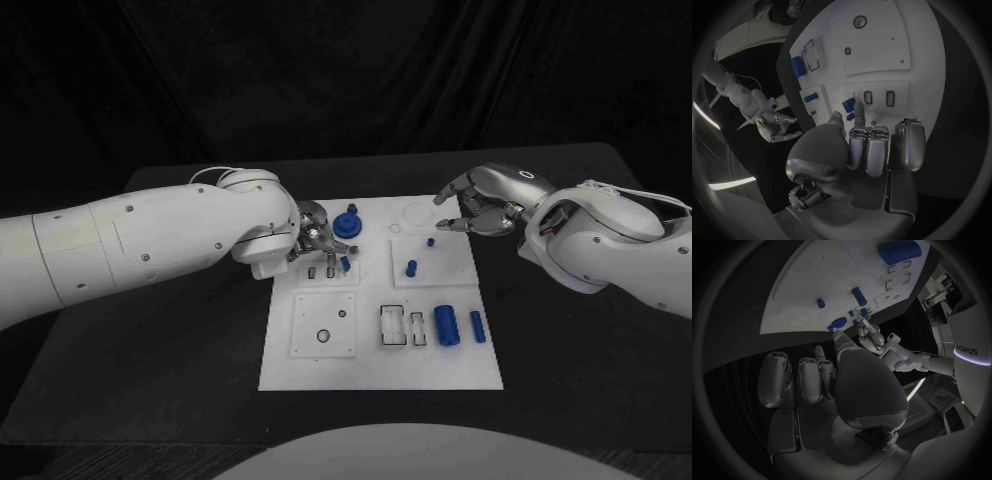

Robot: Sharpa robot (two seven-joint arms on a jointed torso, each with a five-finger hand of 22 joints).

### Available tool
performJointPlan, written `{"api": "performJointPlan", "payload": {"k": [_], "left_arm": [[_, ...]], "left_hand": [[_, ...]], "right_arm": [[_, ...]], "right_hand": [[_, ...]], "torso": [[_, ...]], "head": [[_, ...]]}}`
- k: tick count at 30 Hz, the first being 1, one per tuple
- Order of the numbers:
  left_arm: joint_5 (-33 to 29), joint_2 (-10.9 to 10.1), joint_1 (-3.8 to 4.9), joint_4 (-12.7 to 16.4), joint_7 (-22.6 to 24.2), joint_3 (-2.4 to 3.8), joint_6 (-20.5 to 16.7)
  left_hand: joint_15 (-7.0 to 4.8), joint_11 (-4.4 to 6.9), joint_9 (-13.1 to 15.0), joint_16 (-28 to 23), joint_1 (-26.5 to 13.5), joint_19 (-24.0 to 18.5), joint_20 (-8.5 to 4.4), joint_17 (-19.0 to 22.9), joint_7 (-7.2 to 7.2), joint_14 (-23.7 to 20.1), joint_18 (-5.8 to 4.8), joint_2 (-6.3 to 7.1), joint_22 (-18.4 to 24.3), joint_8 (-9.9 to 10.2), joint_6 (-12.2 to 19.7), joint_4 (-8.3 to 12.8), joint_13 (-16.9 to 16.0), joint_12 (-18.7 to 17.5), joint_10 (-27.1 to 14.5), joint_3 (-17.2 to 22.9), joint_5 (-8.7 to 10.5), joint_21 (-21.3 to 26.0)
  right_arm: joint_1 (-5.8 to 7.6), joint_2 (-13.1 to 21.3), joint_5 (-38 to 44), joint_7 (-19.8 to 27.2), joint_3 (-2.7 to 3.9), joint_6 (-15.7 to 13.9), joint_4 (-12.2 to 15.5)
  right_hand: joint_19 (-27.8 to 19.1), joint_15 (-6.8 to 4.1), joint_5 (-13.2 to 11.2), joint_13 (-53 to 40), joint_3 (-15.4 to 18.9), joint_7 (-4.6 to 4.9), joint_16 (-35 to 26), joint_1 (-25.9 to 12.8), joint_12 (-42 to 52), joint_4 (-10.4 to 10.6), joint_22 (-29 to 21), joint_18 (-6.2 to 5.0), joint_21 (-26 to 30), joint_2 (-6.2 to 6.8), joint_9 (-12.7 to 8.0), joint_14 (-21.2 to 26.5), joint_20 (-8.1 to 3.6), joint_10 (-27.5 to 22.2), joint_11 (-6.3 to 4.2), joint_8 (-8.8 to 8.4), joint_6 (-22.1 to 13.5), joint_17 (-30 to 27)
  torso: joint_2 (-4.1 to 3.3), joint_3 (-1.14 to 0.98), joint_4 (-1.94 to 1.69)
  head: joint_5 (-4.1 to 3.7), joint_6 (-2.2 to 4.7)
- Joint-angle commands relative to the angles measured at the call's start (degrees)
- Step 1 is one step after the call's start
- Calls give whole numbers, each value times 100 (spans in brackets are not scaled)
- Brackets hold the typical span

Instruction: Assemble the parts on the task board

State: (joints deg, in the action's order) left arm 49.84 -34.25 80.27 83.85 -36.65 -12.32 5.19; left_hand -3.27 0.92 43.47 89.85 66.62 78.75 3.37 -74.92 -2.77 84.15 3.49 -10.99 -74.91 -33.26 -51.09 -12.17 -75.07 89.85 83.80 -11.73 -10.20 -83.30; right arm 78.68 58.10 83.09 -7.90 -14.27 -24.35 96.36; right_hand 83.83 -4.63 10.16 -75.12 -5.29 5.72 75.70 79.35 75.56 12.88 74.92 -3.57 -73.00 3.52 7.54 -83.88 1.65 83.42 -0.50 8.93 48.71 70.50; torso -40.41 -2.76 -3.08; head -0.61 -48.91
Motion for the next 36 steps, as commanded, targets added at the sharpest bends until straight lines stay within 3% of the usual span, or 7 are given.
{"api": "performJointPlan", "payload": {"k": [1, 23, 31, 36], "left_arm": [[-4, 46, 12, -26, 59, 7, 28], [-4, 183, 10, -166, 29, 6, 269], [-4, 212, 9, -221, 38, 6, 311], [-4, 238, 9, -252, 36, 6, 354]], "left_hand": [[-3, 3, 7, 15, 58, -42, -13, -1508, 11, 585, -2, -8, -276, 42, -41, -5, -1493, 15, 620, 42, -22, 22], [-10, 13, 65, 15, 113, -31, -21, -1508, 24, 585, -3, -13, -286, 107, -93, 70, -1493, 15, 620, 143, -21, 33], [-21, 25, 135, 15, 172, -47, -32, -1508, 39, 585, 3, -13, -273, 212, -108, 162, -1493, 15, 620, 288, -237, 64], [-23, 27, 150, 15, 182, -45, -34, -1508, 40, 585, 2, -8, -276, 231, -116, 180, -1493, 15, 620, 317, -268, 67]], "right_arm": [[-20, -2, 10, 79, 3, -160, -11], [-69, 7, 10, 199, 3, -243, -29], [-82, 6, 10, 214, 3, -240, -11], [-90, 8, 10, 219, 3, -240, -16]], "right_hand": [[105, 30, -19, 119, 27, -3, 27, -40, 2, -4, 1067, 23, -29, -16, -7, -307, 32, 23, 0, 22, 25, 6], [117, 32, -9, 118, 29, -5, 48, -35, 8, -13, 1075, 28, -56, -24, -6, -314, 32, 36, 3, 44, 81, 22], [118, 33, 9, 128, 27, -4, 48, -24, 0, -22, 1075, 27, -55, -26, -7, -313, 33, 35, 6, 48, 96, 19], [118, 33, 9, 128, 27, -4, 48, -24, 0, -22, 1075, 27, -55, -26, -7, -313, 33, 35, 6, 48, 96, 19]], "torso": [[-1, -3, 1], [-2, -4, -3], [-1, -2, -2], [4, -2, -7]], "head": [[-5, -5], [-51, -108], [-59, -109], [-64, -109]]}}
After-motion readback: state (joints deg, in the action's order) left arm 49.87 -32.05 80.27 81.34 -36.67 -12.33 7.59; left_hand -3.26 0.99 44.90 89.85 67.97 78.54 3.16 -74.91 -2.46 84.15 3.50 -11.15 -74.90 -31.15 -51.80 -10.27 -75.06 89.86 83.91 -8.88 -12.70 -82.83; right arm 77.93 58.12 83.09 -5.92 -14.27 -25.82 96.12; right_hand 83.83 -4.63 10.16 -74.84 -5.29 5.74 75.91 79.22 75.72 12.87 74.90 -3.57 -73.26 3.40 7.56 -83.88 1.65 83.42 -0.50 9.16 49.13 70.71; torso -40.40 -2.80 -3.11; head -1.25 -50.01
